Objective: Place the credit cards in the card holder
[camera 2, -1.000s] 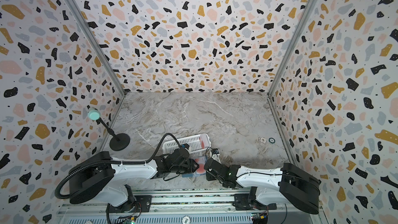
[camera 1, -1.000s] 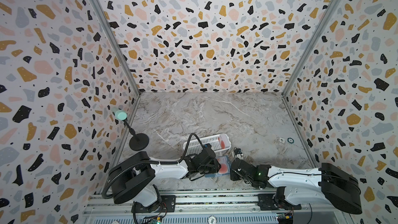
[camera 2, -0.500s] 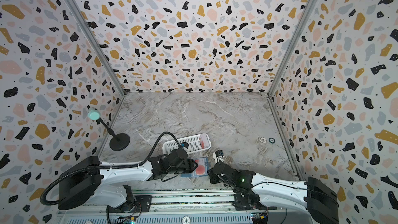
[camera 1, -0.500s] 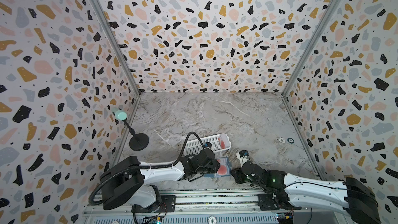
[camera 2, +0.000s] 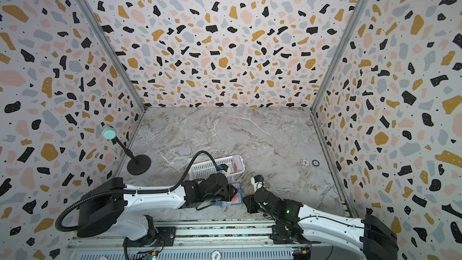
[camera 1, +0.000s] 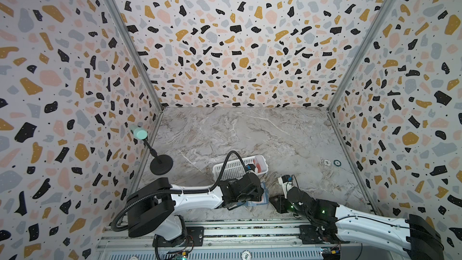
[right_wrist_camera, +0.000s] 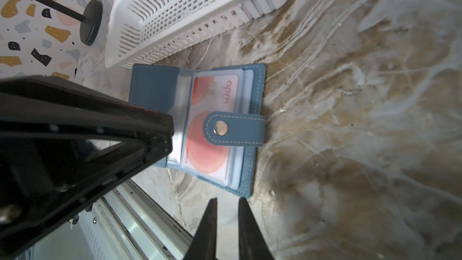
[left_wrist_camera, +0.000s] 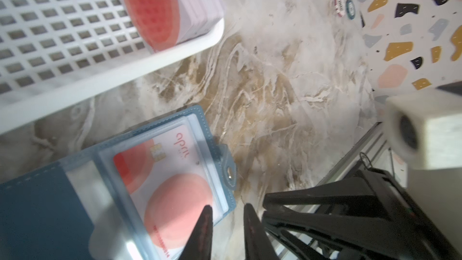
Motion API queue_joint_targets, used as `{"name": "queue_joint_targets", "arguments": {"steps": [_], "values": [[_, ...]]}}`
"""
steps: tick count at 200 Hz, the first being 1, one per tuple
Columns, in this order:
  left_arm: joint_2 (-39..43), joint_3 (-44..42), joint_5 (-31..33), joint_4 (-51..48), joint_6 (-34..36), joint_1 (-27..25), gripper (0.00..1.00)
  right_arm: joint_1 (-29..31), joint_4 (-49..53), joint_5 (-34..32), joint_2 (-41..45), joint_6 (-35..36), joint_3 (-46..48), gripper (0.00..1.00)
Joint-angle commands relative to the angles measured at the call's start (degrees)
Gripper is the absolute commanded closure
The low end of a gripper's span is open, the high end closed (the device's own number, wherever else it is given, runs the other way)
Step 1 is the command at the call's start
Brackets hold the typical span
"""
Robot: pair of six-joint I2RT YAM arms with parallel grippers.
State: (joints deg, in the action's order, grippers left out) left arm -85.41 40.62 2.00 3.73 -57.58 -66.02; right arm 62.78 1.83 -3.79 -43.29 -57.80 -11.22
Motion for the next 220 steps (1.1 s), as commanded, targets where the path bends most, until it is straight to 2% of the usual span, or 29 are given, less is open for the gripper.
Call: {"name": "queue_joint_targets", "arguments": {"steps": [1,38,80,220], "values": [[-0.7,-0.8,3.2,-2.1,-2.0,-0.3,0.77,-1.0,-2.5,3.1,-0.3,1.3,0.1,0.82],[0.0,-2.5,4.1,-2.3,-3.6,-0.2,0.8,-1.8,-6.9,5.7,-3.7,2.1,0.7,0.83],[0.6,-3.9,5.4,-3.9,-3.7,-0.3,0.91,-1.9,-9.5,6.3,-8.0,2.5,-0.2,0.85],[-2.8,-4.7,3.8,-2.8,-3.2,-0.3,0.97,-3.7,-14.4,8.7,-14.2,2.9,-1.2,0.81]]}}
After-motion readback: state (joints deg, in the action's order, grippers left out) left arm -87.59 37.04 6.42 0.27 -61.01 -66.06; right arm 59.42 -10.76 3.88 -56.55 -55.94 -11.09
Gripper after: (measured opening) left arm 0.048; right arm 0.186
